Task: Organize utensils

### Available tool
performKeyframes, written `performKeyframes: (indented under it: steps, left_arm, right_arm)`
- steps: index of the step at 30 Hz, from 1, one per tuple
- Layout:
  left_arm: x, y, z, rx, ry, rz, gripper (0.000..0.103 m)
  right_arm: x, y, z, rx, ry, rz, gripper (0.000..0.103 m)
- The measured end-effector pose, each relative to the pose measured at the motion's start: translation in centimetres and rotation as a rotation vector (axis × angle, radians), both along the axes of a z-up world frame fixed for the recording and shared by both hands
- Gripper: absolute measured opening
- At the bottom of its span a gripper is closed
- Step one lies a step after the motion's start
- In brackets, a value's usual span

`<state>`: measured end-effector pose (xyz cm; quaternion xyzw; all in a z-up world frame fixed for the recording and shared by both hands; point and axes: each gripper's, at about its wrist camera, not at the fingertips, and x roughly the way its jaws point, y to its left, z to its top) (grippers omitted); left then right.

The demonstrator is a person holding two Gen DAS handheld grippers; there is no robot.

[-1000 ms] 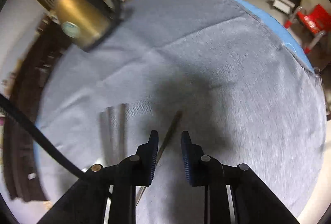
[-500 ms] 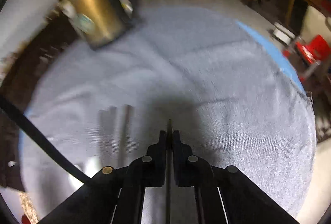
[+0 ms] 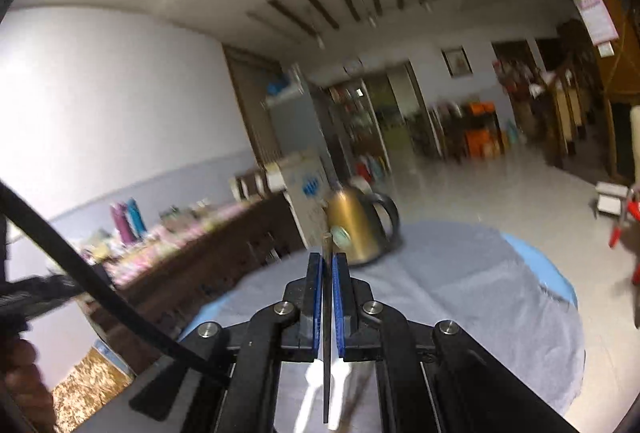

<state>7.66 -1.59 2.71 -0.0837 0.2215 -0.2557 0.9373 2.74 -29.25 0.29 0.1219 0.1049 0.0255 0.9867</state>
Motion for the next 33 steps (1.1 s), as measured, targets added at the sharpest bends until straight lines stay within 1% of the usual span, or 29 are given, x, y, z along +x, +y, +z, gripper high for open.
performKeyframes:
  steps: [4, 7, 11, 14, 18, 21, 26, 31, 33]
  left_arm:
    - [-0.9, 0.0, 0.5, -0.009, -0.014, -0.004, 0.005]
    - [-1.0, -0.2, 0.4, -0.015, -0.004, -0.012, 0.005]
    - [-1.1, -0.2, 0.0, -0.022, 0.016, -0.021, 0.005]
    - [-1.6, 0.0, 0.3, -0.033, 0.006, -0.015, 0.005]
    - [-2.2, 0.6, 1.0, -0.054, -0.023, -0.005, 0.005]
    - [-2.6, 1.0, 1.4, -0.07, -0.037, -0.004, 0.005]
    - [-3.2, 1.0, 1.6, -0.077, -0.044, -0.022, 0.005]
    - [-2.7, -0.1, 0.0, -0.05, -0.004, -0.029, 0.005]
    - [-2.1, -0.6, -1.0, -0.035, 0.035, -0.03, 0.005]
  right_arm:
    - [-2.7, 2.1, 1.9, -0.014, -0.058, 0.036, 0.006]
    - [-3.5, 3.4, 2.5, -0.014, -0.061, 0.069, 0.006]
    - [-3.5, 4.2, 1.5, -0.049, -0.02, 0.086, 0.006]
    - [-2.8, 4.5, 0.2, -0.049, 0.018, 0.079, 0.006]
    - [-3.0, 4.4, -0.9, -0.044, 0.054, 0.077, 0.006]
    - [-3.2, 4.3, -1.7, -0.047, 0.07, 0.07, 0.006]
    - [-3.3, 4.0, -1.9, -0.034, 0.079, 0.052, 0.006]
    - [-3.2, 4.4, -2.5, -0.02, 0.095, 0.051, 0.006]
    - [-3.3, 4.7, -2.7, -0.02, 0.099, 0.056, 0.006]
